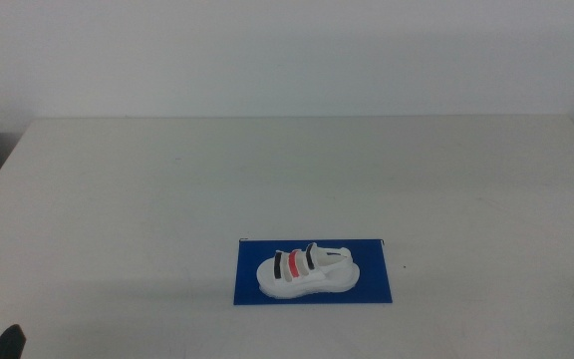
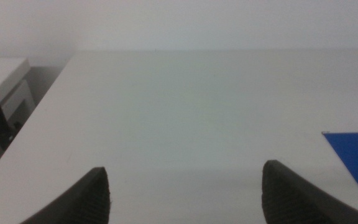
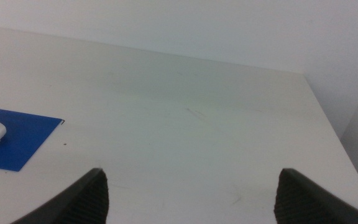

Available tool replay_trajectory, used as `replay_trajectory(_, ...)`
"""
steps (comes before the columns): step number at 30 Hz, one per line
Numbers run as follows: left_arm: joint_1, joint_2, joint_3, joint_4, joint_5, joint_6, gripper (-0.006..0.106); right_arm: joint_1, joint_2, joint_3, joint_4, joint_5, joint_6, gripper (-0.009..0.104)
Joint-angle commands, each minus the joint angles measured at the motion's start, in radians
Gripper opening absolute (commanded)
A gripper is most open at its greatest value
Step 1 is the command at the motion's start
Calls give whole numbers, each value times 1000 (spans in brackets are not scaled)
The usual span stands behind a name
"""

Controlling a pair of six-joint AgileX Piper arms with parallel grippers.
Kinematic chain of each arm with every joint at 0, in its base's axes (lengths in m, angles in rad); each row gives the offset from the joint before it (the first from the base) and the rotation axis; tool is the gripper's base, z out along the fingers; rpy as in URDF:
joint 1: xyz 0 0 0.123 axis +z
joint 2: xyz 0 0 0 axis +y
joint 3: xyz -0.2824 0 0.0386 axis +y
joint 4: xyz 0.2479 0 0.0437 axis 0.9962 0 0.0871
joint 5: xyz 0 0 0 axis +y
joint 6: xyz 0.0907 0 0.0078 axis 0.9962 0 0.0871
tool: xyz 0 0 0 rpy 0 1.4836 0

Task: Use one arm to grab the shoe from the table and place it on the mat.

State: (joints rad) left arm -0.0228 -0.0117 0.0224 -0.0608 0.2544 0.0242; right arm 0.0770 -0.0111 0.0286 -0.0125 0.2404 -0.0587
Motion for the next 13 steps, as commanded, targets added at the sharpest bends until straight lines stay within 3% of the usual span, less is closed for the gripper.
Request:
replay_trajectory(1,-2,-11,-19,3,-89,-4,80,3,4,5,-11,-73,-11,78)
replay_trajectory(13,-2,-11,14,34,-37,-3,80,3,4,5,-11,-73,-11,78)
